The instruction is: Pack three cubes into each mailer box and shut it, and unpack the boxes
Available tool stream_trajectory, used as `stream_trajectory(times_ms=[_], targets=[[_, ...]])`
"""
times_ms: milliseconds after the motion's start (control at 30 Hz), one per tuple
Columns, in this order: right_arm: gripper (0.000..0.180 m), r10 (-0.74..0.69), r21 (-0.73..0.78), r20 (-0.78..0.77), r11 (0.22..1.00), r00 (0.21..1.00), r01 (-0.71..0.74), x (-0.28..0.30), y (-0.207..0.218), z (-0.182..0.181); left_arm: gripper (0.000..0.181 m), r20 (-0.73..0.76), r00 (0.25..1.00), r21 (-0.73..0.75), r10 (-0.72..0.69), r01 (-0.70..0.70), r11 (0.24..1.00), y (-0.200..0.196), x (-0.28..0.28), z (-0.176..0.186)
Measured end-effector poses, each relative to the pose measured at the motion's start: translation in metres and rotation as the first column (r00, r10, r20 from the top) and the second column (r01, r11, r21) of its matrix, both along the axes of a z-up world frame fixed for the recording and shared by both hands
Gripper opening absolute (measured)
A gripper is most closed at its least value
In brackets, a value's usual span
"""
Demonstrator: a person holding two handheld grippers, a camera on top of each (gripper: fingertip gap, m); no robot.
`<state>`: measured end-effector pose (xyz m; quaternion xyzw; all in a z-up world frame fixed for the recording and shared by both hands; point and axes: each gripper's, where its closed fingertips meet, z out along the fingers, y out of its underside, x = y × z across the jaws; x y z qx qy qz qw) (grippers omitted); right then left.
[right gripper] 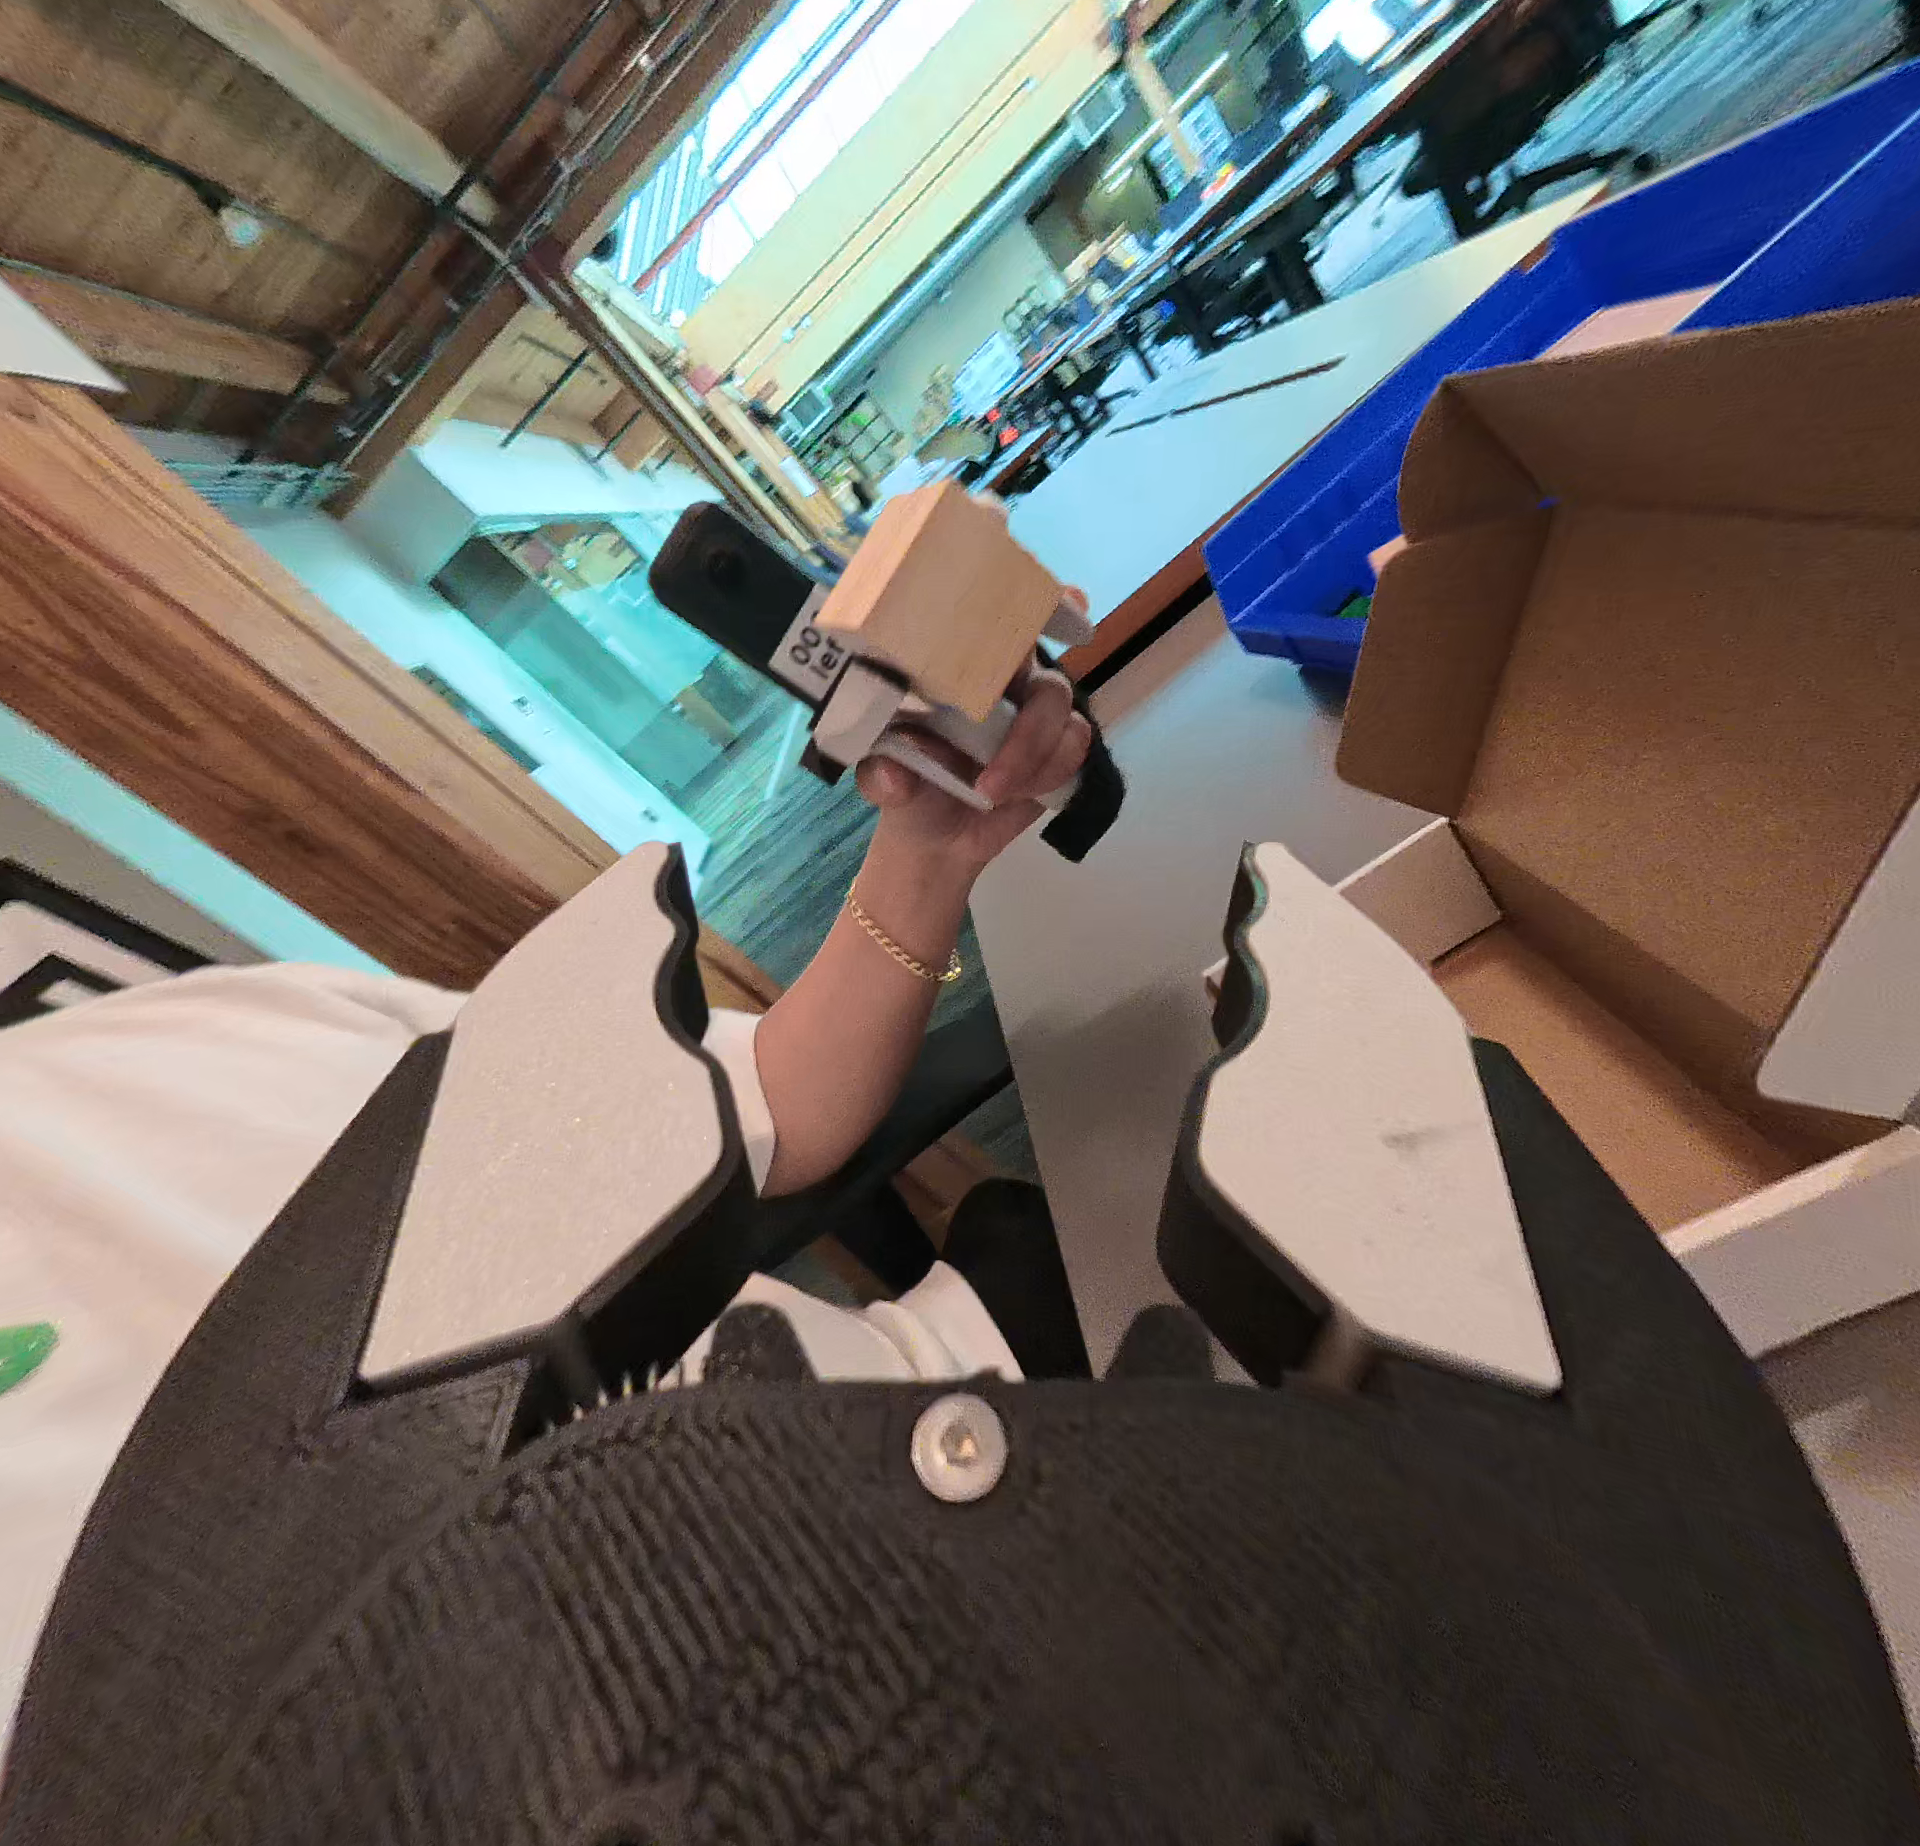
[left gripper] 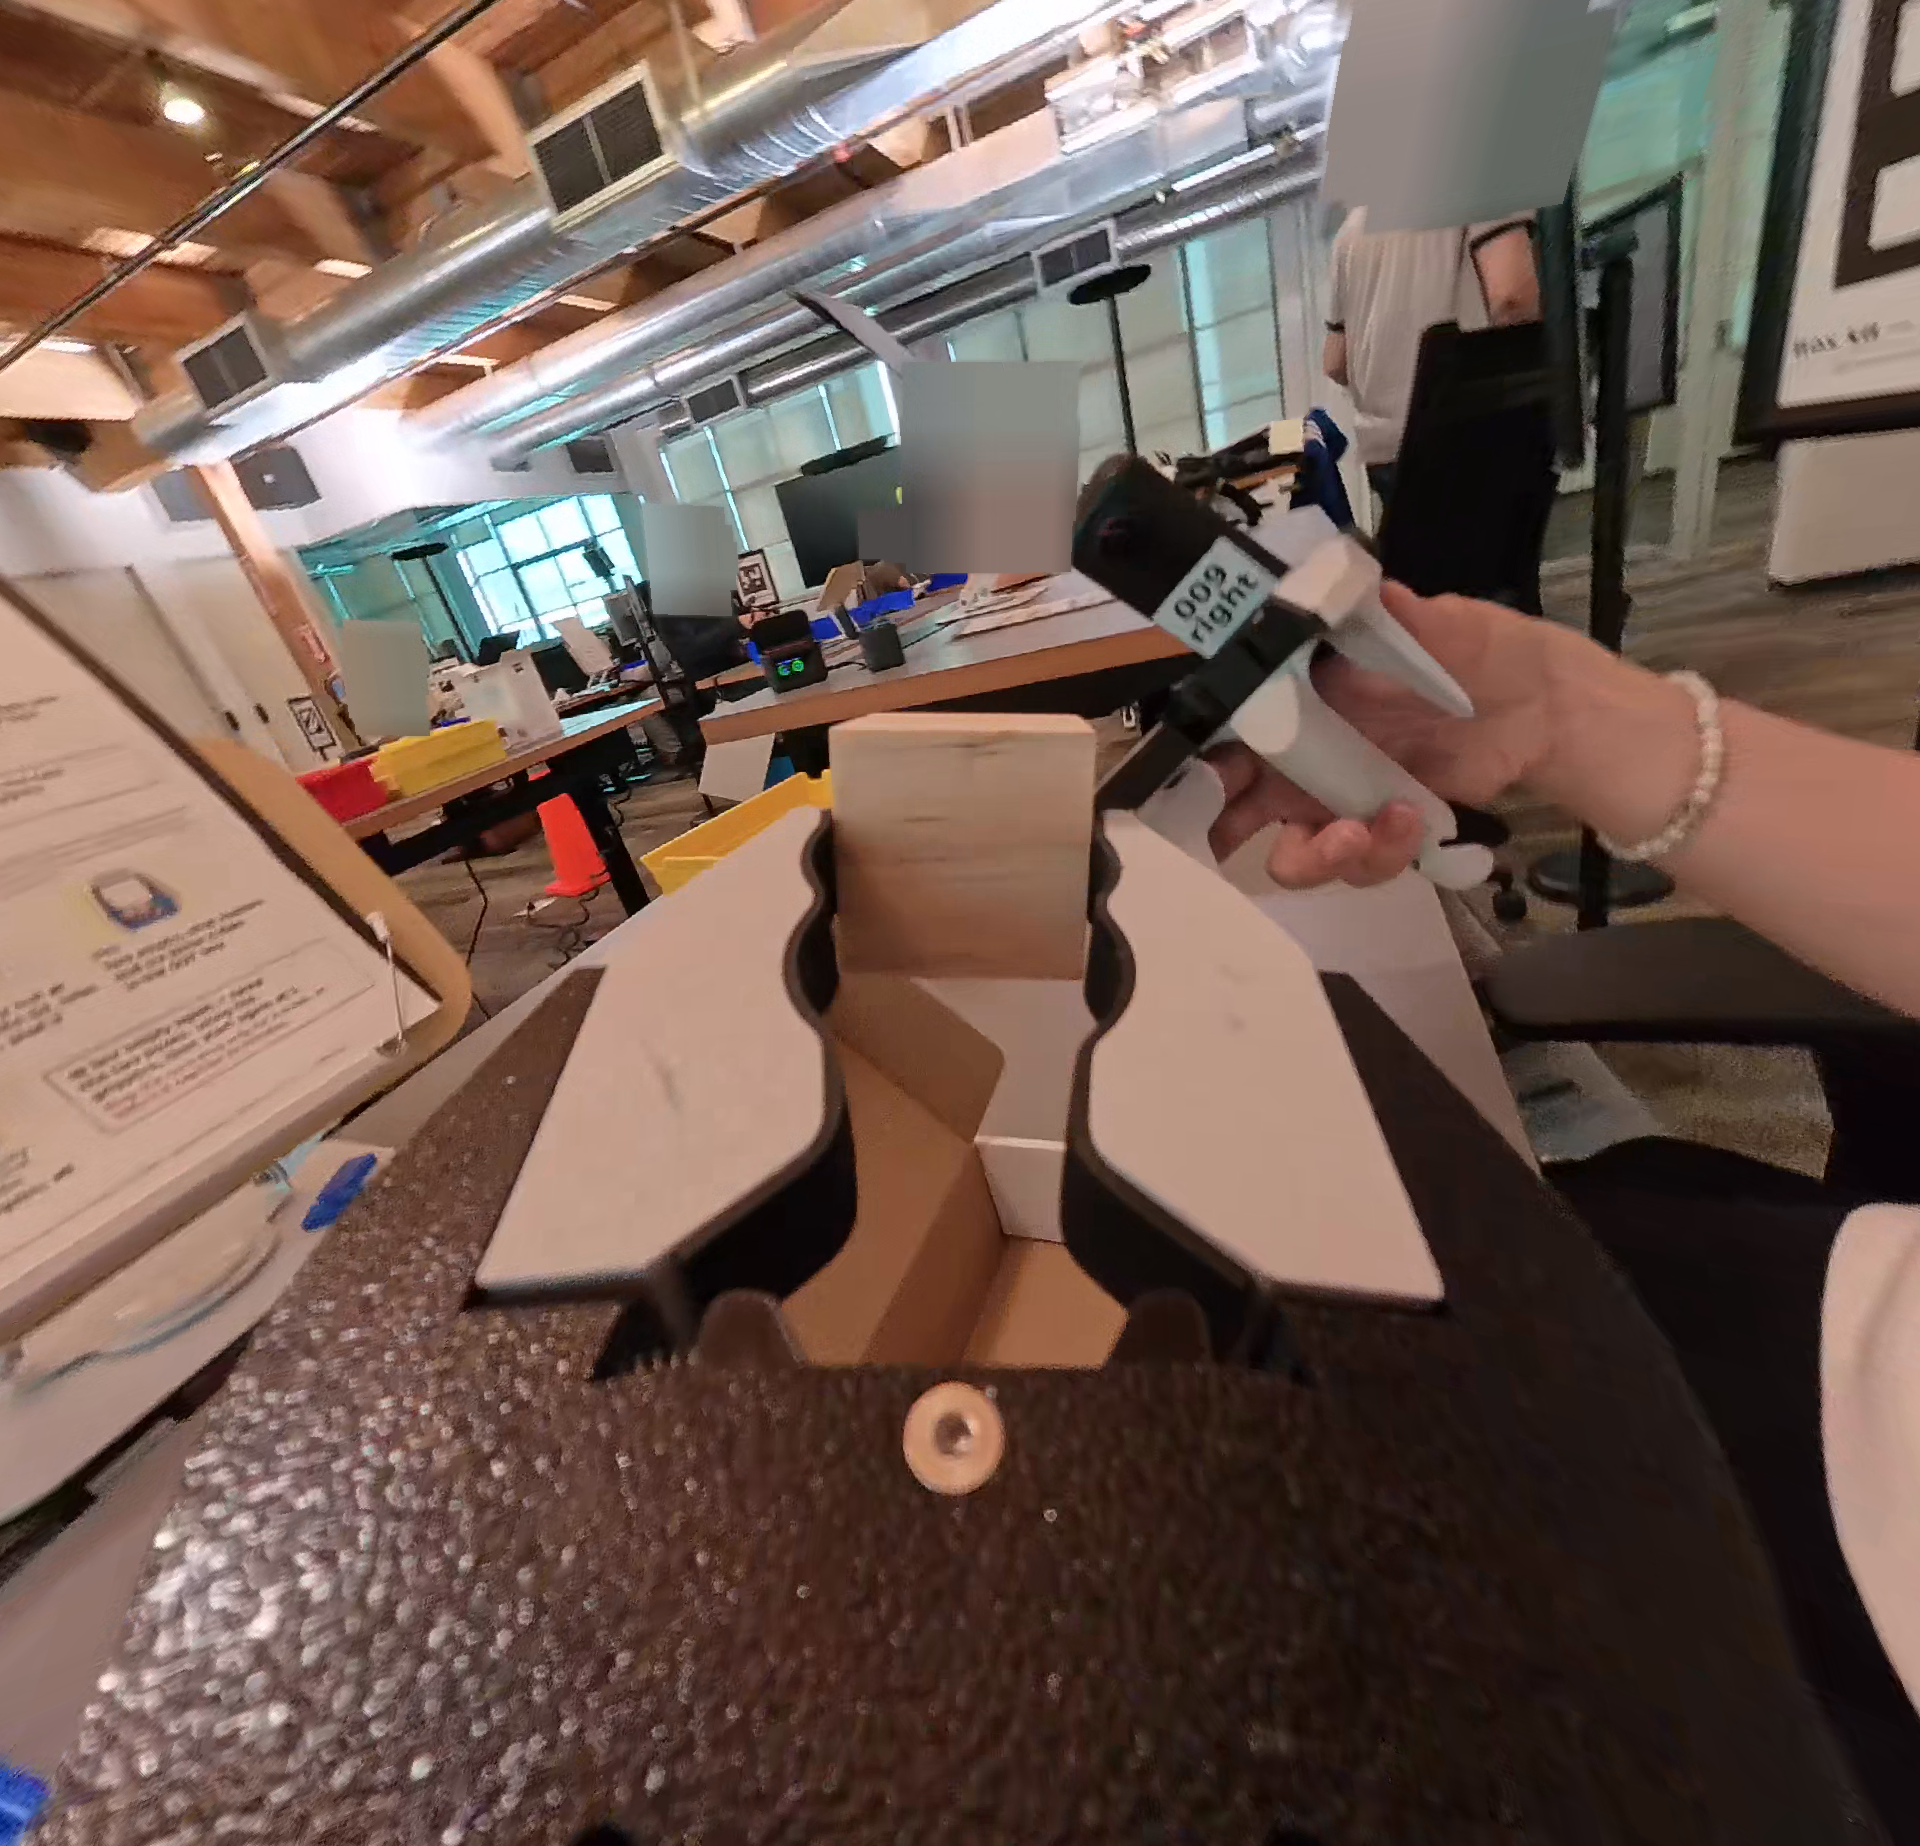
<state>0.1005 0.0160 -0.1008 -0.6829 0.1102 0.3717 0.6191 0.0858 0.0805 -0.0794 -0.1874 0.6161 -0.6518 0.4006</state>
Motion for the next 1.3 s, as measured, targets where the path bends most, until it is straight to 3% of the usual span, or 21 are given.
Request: stream_trajectory(times_ms=[33,100,200,533,600,667,733,833,933,1000,1100,1200,1300], targets=[[0.100,-0.033,-0.004,0.017,0.999,0.999,0.033,-0.001,-0.004,0.003,0.044,0.016,1.000,0.026,0.001,-0.001,1.000,-0.004,-0.004,0.002],[0.104,-0.066,-0.011,0.045,0.998,0.997,0.067,-0.009,-0.010,0.010,0.044,0.035,0.999,0.062,-0.022,0.020,0.998,-0.014,-0.014,0.006],[0.103,0.008,0.008,0.049,1.000,0.999,-0.008,-0.036,-0.011,0.018,0.044,0.085,0.994,0.129,-0.076,0.065,0.990,-0.026,-0.029,0.011],[0.097,0.295,0.083,-0.228,0.955,0.928,-0.284,-0.076,0.034,0.012,0.044,0.179,0.964,0.320,-0.198,0.134,0.938,-0.047,-0.041,-0.008],[0.086,0.340,0.091,-0.260,0.940,0.904,-0.327,-0.081,0.041,0.008,0.044,0.174,0.963,0.343,-0.204,0.136,0.930,-0.050,-0.039,-0.015],[0.052,0.410,0.142,-0.262,0.912,0.874,-0.385,-0.085,0.042,0.010,0.044,0.173,0.970,0.356,-0.169,0.098,0.929,-0.048,-0.033,-0.019],[0.052,0.352,0.126,-0.292,0.936,0.889,-0.329,-0.074,0.050,0.008,0.044,0.129,0.986,0.366,-0.107,0.053,0.929,-0.040,-0.025,-0.027],[0.052,0.210,-0.024,-0.177,0.976,0.962,-0.217,-0.057,0.059,-0.013,0.061,0.069,0.998,0.406,0.001,-0.029,0.913,-0.019,-0.018,-0.039],[0.052,0.009,-0.255,0.090,0.967,0.996,0.014,-0.024,0.063,-0.045,0.072,0.006,0.997,0.409,0.071,-0.067,0.910,0.011,-0.020,-0.041],[0.052,-0.067,-0.425,0.350,0.878,0.934,0.222,0.006,0.059,-0.076,0.067,-0.012,0.989,0.385,0.149,-0.133,0.913,0.037,-0.020,-0.039],[0.052,0.075,-0.579,0.533,0.759,0.843,0.299,0.018,0.057,-0.116,0.052,-0.092,0.920,0.402,0.382,-0.317,0.859,0.090,-0.011,-0.049],[0.052,0.192,-0.677,0.618,0.623,0.762,0.392,0.039,0.051,-0.150,0.054,-0.287,0.737,0.444,0.611,-0.463,0.767,0.147,-0.012,-0.075],[0.052,0.216,-0.710,0.624,0.557,0.751,0.430,0.054,0.051,-0.163,0.054,-0.442,0.566,0.363,0.695,-0.596,0.716,0.188,-0.019,-0.086]])
